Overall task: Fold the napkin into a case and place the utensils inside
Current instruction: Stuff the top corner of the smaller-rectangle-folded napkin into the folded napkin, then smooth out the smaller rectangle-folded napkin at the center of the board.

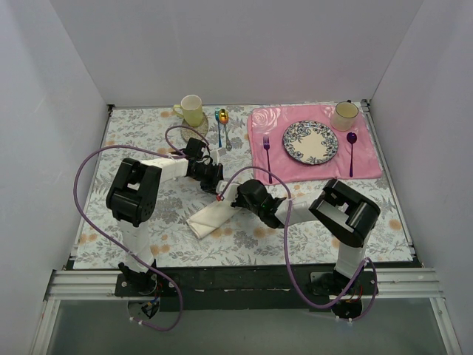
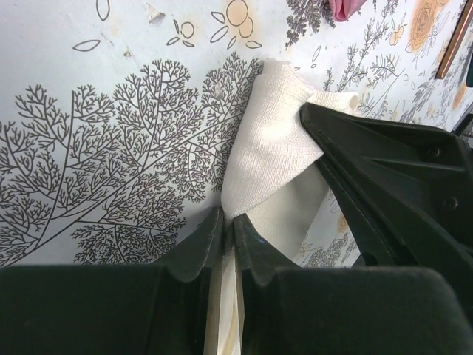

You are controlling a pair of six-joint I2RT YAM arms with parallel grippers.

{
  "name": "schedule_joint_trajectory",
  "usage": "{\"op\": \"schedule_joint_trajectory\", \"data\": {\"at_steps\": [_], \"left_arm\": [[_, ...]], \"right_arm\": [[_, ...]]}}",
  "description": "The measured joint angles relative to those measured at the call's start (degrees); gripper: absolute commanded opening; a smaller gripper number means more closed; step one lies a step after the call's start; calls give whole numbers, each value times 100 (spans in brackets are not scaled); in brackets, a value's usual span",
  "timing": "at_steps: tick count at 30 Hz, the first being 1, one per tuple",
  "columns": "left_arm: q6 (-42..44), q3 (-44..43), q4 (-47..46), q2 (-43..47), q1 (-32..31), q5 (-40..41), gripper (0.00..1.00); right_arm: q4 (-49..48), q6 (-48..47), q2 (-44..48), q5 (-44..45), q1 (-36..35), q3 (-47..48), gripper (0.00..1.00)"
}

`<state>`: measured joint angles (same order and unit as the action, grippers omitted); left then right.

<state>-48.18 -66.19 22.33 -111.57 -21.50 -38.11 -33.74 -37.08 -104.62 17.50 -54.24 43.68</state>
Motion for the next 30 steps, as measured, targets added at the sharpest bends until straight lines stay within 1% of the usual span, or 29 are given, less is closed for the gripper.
{"op": "schedule_joint_trajectory", "data": {"at_steps": [2, 3, 4, 7, 12, 15, 16, 21, 25, 28, 30], "left_arm": [[-2, 0, 0, -2, 0, -2, 0], [-2, 0, -2, -7, 0, -4, 0], [-2, 0, -2, -9, 0, -9, 0], [0, -2, -4, -9, 2, -20, 0], [2, 0, -2, -11, 0, -26, 0], [2, 0, -4, -15, 0, -33, 0], [4, -2, -4, -15, 0, -37, 0], [35, 0, -9, -26, 0, -68, 0], [55, 0, -13, -37, 0, -107, 0], [76, -2, -15, -42, 2, -131, 0], [85, -2, -15, -44, 2, -136, 0]], "right_arm": [[63, 35, 2, 0, 0, 26, 13], [96, 59, 4, 2, 0, 50, 16], [129, 90, 11, 0, 0, 66, 21], [310, 160, 61, -9, 0, 120, 26], [710, 328, 199, -125, 22, 223, 27], [951, 442, 258, -192, 22, 295, 29], [1012, 476, 269, -212, 22, 321, 32], [1410, 708, 337, -374, 22, 496, 36], [1784, 909, 442, -546, 22, 717, 43], [2124, 1091, 520, -798, 57, 949, 43], [2455, 1261, 577, -1152, 140, 1167, 41]]}}
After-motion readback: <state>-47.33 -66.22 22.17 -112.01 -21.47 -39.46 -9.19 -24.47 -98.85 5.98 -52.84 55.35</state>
